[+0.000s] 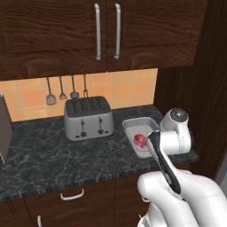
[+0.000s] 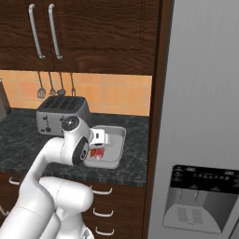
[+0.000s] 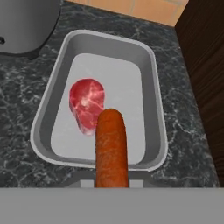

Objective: Place one carrot and one steak in each tupperware on the nearby counter, to pack two identical lunches.

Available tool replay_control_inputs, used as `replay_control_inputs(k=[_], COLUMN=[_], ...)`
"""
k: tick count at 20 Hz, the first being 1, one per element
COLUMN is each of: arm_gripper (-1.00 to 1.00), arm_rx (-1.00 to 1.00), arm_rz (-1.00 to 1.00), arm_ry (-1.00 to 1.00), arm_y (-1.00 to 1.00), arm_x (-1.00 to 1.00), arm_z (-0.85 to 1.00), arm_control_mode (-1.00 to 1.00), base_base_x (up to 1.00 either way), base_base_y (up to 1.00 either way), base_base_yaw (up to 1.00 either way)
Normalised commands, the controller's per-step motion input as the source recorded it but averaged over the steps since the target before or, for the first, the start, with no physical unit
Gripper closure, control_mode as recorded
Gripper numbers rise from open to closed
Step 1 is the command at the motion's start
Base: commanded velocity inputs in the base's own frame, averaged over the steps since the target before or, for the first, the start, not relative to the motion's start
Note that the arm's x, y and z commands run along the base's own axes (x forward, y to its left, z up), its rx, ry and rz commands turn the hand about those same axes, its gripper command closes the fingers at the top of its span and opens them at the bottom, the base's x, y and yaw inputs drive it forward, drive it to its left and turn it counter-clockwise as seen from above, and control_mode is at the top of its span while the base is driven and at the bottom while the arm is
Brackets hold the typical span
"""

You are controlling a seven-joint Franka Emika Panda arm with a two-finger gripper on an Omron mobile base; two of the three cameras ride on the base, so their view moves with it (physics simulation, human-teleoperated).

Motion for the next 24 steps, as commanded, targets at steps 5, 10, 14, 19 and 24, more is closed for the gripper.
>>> replay_control_inputs(k=[5,10,14,19,24], arm_gripper=[1.0,1.0,1.0,1.0,1.0], arm_rx=[0.0,0.0,0.0,0.0,0.0], arm_rz=[0.0,0.0,0.0,0.0,0.0], arm_ry=[0.0,0.01,0.03,0.01,0.06], arm_y=[-0.08,0.0,0.0,-0.01,-0.04], arm_x=[0.44,0.41,0.34,0.26,0.15], arm_z=[-0.17,-0.37,-0.52,-0.47,-0.5], arm_control_mode=[-1.0,-1.0,-1.0,-1.0,-1.0], base_base_x=[0.0,0.0,0.0,0.0,0.0], base_base_y=[0.0,0.0,0.0,0.0,0.0], base_base_yaw=[0.0,0.0,0.0,0.0,0.0])
